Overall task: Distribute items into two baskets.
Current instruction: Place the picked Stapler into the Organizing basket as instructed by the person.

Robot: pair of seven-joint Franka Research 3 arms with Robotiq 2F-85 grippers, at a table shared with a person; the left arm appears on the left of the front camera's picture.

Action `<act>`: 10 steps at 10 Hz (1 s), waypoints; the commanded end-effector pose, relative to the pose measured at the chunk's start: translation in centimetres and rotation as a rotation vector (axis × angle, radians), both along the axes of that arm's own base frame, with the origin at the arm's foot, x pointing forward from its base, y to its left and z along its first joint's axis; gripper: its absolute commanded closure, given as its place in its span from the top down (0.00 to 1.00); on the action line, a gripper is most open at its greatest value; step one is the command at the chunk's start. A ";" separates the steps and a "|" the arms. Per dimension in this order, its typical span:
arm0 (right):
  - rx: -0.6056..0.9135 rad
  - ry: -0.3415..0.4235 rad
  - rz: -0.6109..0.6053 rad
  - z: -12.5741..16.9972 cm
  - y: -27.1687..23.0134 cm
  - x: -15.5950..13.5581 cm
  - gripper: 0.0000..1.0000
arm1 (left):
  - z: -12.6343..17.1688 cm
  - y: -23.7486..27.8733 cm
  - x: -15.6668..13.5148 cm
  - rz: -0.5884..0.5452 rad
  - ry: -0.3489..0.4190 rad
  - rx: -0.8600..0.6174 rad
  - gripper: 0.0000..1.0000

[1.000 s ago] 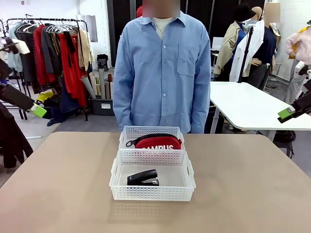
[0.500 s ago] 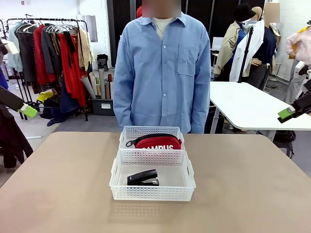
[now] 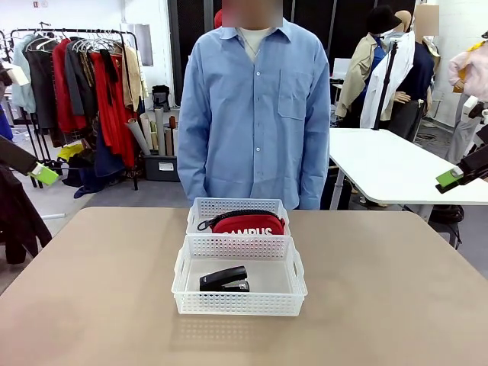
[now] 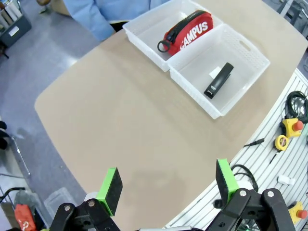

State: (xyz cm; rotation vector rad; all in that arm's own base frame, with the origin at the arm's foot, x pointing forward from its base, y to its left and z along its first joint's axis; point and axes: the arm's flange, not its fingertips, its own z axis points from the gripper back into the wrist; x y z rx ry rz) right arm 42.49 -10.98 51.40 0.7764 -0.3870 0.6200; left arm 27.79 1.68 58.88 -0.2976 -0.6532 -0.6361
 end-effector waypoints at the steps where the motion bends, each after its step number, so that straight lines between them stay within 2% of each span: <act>1: -0.001 0.000 0.006 0.4 0.1 0.2 1.00 | 0.0 0.0 0.0 0.000 0.000 0.000 1.00; 2: -0.001 0.000 0.006 0.4 0.1 0.2 1.00 | -0.5 2.5 0.6 -0.050 0.039 -0.069 1.00; 4: -0.001 0.000 0.006 0.4 0.1 0.2 1.00 | -1.3 6.9 0.6 -0.057 0.019 -0.168 1.00; 6: -0.001 0.000 0.006 0.4 0.1 0.2 1.00 | -3.1 10.1 1.2 -0.056 0.045 -0.265 1.00; 10: -0.001 0.000 0.006 0.4 0.1 0.2 1.00 | -5.9 10.8 2.6 -0.087 0.081 -0.323 1.00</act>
